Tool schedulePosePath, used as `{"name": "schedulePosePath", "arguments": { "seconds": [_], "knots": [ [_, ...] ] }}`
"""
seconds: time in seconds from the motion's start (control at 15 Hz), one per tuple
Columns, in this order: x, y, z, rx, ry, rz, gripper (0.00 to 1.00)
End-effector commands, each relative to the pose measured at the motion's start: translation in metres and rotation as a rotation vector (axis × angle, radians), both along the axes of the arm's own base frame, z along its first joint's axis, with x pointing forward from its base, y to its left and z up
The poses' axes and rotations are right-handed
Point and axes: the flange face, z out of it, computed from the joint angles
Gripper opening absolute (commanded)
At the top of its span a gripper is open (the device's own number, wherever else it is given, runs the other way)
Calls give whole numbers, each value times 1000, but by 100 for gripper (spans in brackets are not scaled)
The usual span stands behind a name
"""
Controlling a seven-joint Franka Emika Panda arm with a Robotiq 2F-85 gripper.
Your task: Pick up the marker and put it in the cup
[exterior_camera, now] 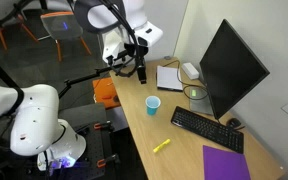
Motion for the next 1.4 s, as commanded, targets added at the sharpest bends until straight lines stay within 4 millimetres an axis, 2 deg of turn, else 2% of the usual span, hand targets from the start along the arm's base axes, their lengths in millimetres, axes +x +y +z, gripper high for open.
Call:
{"name": "schedulePosePath", "arguments": {
  "seconds": [0.0, 0.4, 0.47, 0.6, 0.8, 1.0, 1.13, 1.33],
  "knots": [
    [0, 0, 1, 0, 0, 0, 100],
    [0, 0, 1, 0, 0, 0, 100],
    [4, 0, -2, -1, -3, 23, 100],
    [24, -9, -18, -34, 16, 33, 100],
    [60, -41, -60, -88, 31, 50, 100],
    [97, -79, -126, -114, 119, 161, 100],
    [113, -101, -172, -121, 192, 227, 100],
    [129, -125, -218, -168, 232, 221, 100]
  ]
}}
